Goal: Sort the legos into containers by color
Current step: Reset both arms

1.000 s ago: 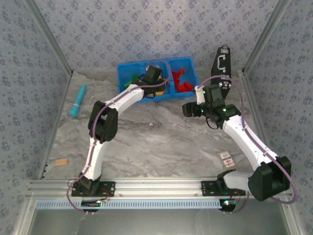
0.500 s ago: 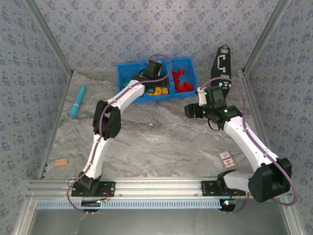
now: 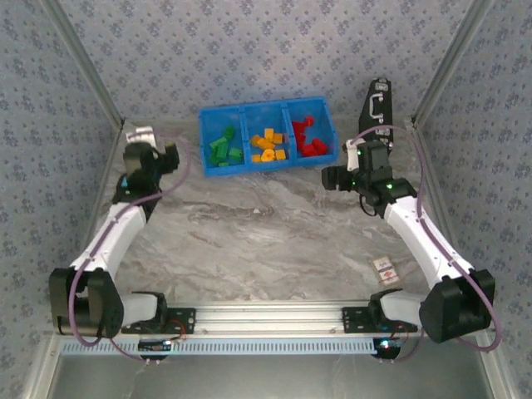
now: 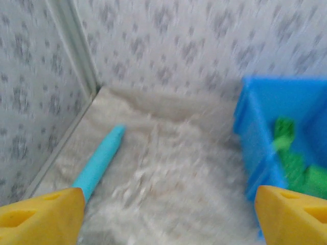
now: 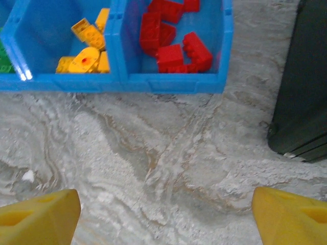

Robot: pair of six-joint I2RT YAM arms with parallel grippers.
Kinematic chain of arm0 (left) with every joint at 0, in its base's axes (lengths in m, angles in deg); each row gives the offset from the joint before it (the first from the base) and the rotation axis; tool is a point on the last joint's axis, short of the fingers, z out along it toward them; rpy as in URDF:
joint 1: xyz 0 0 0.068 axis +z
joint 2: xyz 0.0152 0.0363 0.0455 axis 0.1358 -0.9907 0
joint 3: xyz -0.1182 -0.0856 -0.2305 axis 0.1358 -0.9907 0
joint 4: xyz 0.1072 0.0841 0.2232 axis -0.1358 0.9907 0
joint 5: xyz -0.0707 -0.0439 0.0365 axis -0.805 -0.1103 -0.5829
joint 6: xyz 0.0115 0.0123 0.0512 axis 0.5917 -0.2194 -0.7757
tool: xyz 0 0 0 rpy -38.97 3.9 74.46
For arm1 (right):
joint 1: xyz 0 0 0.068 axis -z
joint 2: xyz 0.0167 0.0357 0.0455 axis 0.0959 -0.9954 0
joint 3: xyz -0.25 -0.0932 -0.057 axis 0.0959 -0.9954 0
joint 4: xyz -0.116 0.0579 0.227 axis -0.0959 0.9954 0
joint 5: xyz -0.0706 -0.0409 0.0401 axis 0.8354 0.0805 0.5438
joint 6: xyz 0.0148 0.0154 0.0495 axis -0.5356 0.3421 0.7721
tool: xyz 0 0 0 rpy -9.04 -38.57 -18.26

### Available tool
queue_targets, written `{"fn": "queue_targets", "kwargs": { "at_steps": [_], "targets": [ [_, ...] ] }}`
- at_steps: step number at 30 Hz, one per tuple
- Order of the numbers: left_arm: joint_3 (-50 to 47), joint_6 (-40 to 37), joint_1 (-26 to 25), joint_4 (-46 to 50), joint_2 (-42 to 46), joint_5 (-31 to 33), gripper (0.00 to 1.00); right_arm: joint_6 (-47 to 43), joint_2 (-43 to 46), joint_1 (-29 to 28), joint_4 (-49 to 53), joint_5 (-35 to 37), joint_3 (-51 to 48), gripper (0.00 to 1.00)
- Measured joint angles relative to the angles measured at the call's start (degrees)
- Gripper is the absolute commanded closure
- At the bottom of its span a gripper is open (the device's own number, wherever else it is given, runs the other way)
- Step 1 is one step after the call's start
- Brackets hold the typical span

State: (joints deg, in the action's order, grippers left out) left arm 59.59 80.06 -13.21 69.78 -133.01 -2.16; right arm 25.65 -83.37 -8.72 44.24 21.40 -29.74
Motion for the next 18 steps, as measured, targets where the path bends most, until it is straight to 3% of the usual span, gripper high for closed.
{"fn": "queue_targets", "kwargs": {
  "at_steps": [3, 7, 11, 16, 18],
  "targets": [
    [-10.86, -0.52, 1.79, -4.52, -2.89, 0.37, 0.1, 1.01, -0.94, 1.51, -3.06, 0.5, -0.96, 0.01],
    [-20.35, -0.35, 5.22, -10.1, -3.74, 0.24, 0.07, 2.14, -1.42, 2.49, -7.32, 2.91, -3.89, 0.01],
    [-22.71, 0.13, 7.56, -19.43, -6.23, -1.81, 0.0, 1.62, -0.68, 2.73, -14.23, 5.22, -10.73, 0.01],
    [-23.17, -0.09, 8.57, -28.57, -10.58, -4.94, 0.0, 0.07, 1.68, 2.97, -23.54, 8.66, -21.99, 0.01],
    [-25.92, -0.59, 8.11, -37.22, -13.11, -6.16, 0.0, -0.13, 1.81, 3.78, -27.39, 10.69, -25.31, 0.01]
  ]
}}
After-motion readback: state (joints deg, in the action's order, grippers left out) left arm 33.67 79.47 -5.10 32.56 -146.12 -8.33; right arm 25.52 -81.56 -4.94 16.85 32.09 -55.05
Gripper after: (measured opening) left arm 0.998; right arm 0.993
